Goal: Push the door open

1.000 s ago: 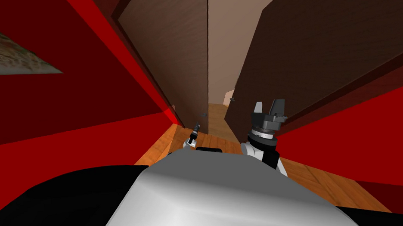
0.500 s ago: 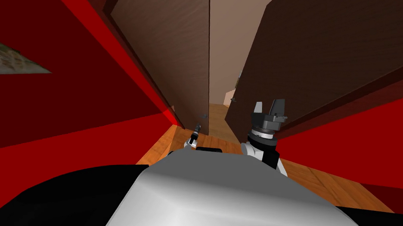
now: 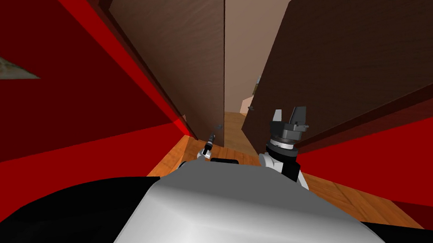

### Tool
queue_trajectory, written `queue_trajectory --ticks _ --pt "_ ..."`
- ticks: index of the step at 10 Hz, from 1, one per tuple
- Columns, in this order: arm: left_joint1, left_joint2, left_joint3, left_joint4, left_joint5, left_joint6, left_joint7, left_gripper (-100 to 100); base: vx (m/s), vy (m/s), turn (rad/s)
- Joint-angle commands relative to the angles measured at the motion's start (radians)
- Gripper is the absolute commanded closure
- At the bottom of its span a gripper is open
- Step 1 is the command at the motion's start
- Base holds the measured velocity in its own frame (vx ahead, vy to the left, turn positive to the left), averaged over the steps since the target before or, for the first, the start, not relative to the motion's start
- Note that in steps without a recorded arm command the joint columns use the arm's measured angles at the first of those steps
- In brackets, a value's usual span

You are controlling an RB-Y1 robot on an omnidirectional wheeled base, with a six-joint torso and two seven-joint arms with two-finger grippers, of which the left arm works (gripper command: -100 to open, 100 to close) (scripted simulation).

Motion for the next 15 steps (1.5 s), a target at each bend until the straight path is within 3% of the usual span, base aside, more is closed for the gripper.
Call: queue_trajectory --ticks 1,4,6,7,8,9,14,15 --pt "0.005 0.012 0.002 -0.01 0.001 0.007 -0.001 -100 0.151 -0.026 -0.035" --pt "0.005 0.011 0.006 -0.007 0.005 0.006 -0.004 -100 0.179 -0.048 -0.024" --pt "0.004 -0.003 0.009 -0.005 0.007 0.006 -0.007 -100 0.187 -0.058 -0.021" --pt "0.003 -0.018 0.011 -0.004 0.008 0.006 -0.008 -100 0.202 -0.036 -0.026" --pt "0.001 -0.01 0.011 0.001 0.008 0.004 -0.008 -100 0.092 -0.017 -0.003" --pt "0.001 -0.01 0.011 0.001 0.008 0.004 -0.008 100 -0.013 0.001 0.006" --pt "0.001 -0.01 0.011 0.001 0.008 0.004 -0.008 100 -0.009 0.005 -0.006" --pt "-0.004 0.0 0.023 -0.002 0.015 0.005 -0.012 100 0.082 -0.035 0.02"
